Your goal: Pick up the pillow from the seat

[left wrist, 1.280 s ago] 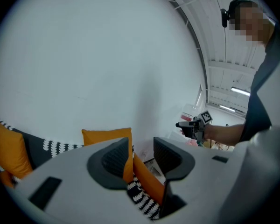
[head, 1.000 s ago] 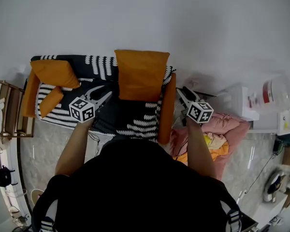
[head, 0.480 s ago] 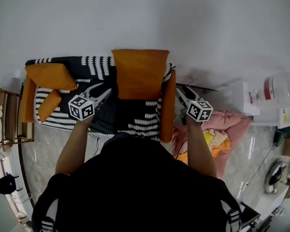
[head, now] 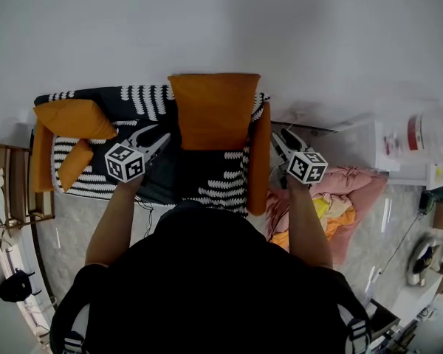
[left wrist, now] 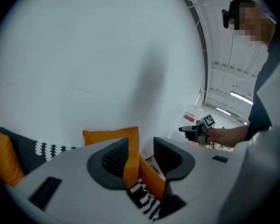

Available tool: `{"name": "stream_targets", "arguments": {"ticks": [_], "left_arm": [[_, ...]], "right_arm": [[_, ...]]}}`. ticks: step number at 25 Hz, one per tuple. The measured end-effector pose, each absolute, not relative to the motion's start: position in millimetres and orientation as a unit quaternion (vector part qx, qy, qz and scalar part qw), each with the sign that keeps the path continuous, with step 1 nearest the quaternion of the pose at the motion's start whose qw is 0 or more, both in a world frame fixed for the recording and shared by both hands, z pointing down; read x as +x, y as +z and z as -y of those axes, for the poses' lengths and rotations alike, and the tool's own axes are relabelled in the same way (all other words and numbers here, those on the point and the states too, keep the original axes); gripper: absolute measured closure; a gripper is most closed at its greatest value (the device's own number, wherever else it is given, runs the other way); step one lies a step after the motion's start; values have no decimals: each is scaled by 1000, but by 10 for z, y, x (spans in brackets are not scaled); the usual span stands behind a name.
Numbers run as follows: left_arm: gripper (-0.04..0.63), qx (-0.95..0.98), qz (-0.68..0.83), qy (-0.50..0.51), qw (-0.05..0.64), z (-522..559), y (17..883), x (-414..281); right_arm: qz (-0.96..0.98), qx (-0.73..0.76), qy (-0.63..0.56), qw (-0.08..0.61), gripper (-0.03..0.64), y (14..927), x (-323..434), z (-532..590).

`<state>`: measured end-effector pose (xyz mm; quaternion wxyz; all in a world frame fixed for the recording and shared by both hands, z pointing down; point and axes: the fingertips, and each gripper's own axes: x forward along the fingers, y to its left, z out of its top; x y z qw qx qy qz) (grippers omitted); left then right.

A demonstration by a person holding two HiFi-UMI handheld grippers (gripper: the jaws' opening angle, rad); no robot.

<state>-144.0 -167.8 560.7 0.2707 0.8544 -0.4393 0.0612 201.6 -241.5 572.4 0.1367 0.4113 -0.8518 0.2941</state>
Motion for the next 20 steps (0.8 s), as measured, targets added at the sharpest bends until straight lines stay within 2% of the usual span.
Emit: {"name": "stream_targets", "arguments": {"ticks": [20], "left_arm": [[422, 850, 434, 76, 288, 2260, 5917, -1708]], "right_arm": [[840, 408, 321, 158, 419, 6146, 1682, 2913]]}}
